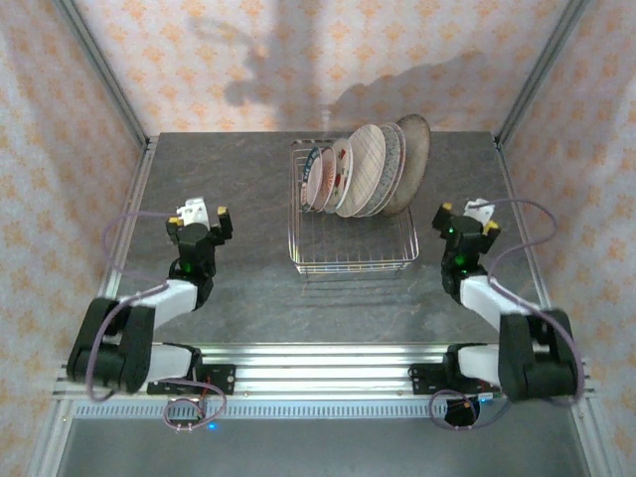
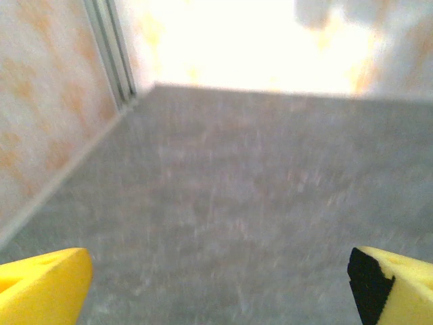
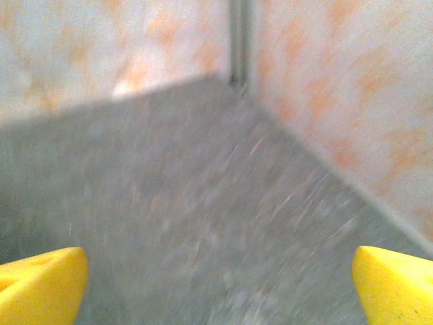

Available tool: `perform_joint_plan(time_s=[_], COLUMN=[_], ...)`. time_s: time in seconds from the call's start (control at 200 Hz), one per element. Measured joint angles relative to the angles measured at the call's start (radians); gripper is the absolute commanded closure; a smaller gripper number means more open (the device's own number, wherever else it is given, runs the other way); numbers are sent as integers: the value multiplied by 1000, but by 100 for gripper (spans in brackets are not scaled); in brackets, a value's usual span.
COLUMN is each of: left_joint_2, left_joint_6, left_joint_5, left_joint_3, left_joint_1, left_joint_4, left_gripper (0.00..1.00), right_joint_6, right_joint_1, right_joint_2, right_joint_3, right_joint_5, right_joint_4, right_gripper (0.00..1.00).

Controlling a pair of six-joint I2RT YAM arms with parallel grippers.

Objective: Unload the plates from the dish rack

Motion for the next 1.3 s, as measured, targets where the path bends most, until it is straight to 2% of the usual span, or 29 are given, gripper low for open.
perform_joint_plan(time_s=[0.07,0.15,0.275,0.37,0.45,0.52,0.611,0.746,0.841,1.001,1.141,1.211,1.301], left_joint_2=[-90,-124,-76,-79,-79,-48,20,67,55,20,-4,-8,-13], left_joint_6=[0,-32,-264,-439,-537,-581,-609,-611,-610,-605,-602,-602,-603], left_joint_5=[-84,-167,-241,-224,-170,-118,-39,65,158,290,371,408,458], left_joint_3=[76,254,747,919,971,1013,1077,1120,1120,1120,1120,1120,1114], left_joint_1=[-29,-36,-35,3,66,72,34,-79,-145,-223,-264,-265,-265], left_joint_4=[-89,-244,-678,-858,-1001,-1110,-1238,-1360,-1390,-1389,-1375,-1356,-1315], left_gripper=[1,1,1,1,1,1,1,1,1,1,1,1,1], right_joint_6=[7,34,290,389,435,465,476,433,382,330,291,274,253], right_joint_1=[-11,-33,-51,-73,-82,-82,-72,-23,24,58,58,58,58], right_joint_2=[-92,-90,52,110,113,132,204,342,415,452,494,539,602], right_joint_3=[108,388,1008,1275,1340,1384,1479,1633,1687,1651,1662,1682,1687], right_joint_5=[87,158,251,220,161,101,21,-90,-178,-303,-375,-402,-416], right_joint_4=[-102,-320,-774,-988,-1115,-1223,-1355,-1529,-1624,-1721,-1757,-1763,-1762], right_gripper=[1,1,1,1,1,1,1,0,1,0,11,12,18])
